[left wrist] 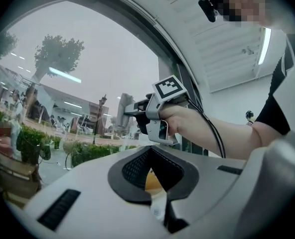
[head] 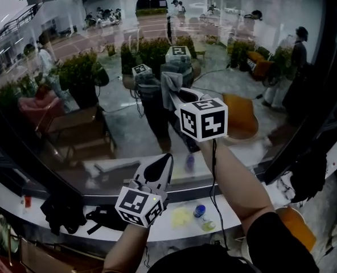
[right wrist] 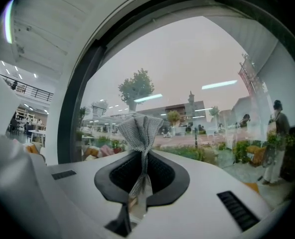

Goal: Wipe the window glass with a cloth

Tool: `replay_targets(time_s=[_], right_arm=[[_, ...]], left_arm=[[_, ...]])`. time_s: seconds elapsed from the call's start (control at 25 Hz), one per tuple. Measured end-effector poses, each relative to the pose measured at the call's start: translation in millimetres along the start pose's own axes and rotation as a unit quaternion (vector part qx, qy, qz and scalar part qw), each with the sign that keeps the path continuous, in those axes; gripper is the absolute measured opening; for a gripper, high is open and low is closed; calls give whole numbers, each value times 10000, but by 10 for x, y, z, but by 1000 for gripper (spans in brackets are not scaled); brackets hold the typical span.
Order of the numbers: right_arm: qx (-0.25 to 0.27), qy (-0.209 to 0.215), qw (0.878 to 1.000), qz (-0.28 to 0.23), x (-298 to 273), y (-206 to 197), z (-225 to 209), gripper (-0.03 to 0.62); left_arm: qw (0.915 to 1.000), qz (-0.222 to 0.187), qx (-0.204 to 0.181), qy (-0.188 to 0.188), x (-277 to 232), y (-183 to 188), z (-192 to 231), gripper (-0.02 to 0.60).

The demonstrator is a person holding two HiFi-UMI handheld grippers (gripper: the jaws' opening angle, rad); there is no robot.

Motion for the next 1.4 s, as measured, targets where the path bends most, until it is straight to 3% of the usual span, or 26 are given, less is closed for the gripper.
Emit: replay_targets(time_s=[0.72,1.4], right_arm=[[-59,-937,9955,-117,902,103,-1421,44],[-151,-1727,9848,-76,1905,71,-3140,44]], left_arm=[[9974,182,-84,-688,-769,-49,-777,8],[9934,295,-160,-1101,-1708,-133,-1803,8]])
Point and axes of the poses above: the fingertips, and each gripper's own axes: x backward along the fingers, z to its left, y out of its top, the point moved 3 cm from there along x, backward along the fingers, and after that the axes turned 4 degrees about -x, right-handed, at the moved point
